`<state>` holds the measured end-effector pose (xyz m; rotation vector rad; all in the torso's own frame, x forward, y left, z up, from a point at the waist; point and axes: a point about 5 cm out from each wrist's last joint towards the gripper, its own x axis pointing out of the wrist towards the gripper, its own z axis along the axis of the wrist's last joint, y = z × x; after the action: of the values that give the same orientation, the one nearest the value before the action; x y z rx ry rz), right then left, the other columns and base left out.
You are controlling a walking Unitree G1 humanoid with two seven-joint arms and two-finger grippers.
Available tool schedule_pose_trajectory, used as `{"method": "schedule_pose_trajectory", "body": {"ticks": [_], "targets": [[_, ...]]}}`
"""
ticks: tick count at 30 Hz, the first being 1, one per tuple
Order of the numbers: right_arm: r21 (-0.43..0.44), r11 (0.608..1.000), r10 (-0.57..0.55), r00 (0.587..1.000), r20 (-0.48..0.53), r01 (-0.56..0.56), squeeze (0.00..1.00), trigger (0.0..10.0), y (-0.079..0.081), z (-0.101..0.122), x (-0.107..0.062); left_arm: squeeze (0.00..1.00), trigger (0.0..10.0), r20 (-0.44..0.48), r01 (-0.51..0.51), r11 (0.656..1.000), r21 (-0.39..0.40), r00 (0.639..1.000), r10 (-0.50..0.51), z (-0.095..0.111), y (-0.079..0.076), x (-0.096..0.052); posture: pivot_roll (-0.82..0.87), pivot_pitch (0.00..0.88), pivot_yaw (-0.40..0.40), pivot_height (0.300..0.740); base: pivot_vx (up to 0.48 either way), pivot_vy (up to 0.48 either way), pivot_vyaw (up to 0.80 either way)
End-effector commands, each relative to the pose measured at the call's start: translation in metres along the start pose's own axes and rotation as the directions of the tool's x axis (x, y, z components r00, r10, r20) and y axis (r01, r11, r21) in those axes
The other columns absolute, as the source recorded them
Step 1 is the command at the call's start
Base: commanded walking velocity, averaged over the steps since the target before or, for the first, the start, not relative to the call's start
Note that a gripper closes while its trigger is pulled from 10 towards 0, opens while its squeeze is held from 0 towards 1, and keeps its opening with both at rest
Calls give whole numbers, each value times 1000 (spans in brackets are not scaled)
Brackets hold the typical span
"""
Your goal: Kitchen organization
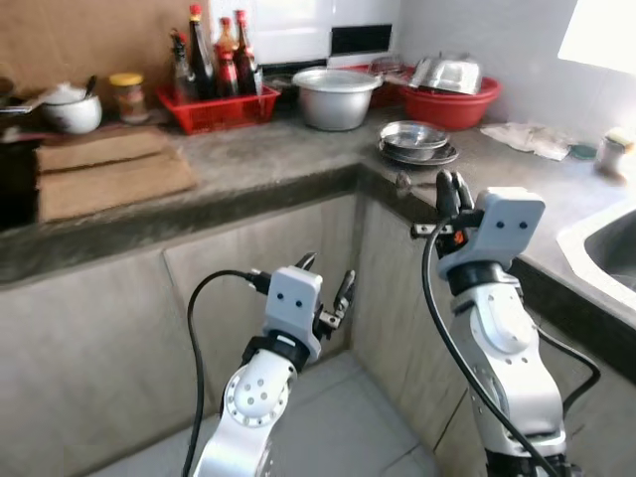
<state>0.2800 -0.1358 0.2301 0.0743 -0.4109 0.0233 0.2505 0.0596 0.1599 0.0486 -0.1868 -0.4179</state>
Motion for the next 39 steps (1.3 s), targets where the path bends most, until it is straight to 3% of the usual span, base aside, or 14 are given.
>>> {"method": "schedule_pose_trajectory", "body": {"ticks": [1,9,19,24,30,39], "targets": [[-3,1000,-5,1000,18,5,0,10000,-1,5,1,0,10000,20,-5,1000,-8,1000,5,5,-1,4,32,0,-26,740,0,0,0],[-9,1000,-10,1000,-9,10,0,10000,-3,1,-5,0,10000,15,-10,1000,-12,1000,10,5,1,4,30,4,-22,740,0,0,-55],[-16,1000,-21,999,-25,20,0,10000,-4,0,-8,0,10000,10,-11,1000,-18,1000,12,4,2,3,27,7,-20,740,0,0,-784],[-14,1000,-21,999,-30,20,0,10000,-4,-1,-10,0,10000,7,-13,1000,-18,1000,14,4,2,2,29,12,-19,740,0,262,-800],[-10,1000,-21,999,-39,21,0,10000,-2,-2,-11,0,10000,5,-17,1000,-12,1000,17,4,4,2,31,15,-20,740,0,371,0],[-10,1000,-23,999,-44,23,0,10000,-2,-3,-12,0,10000,4,-16,1000,-11,1000,16,4,5,3,31,16,-16,740,0,330,-800]]}}
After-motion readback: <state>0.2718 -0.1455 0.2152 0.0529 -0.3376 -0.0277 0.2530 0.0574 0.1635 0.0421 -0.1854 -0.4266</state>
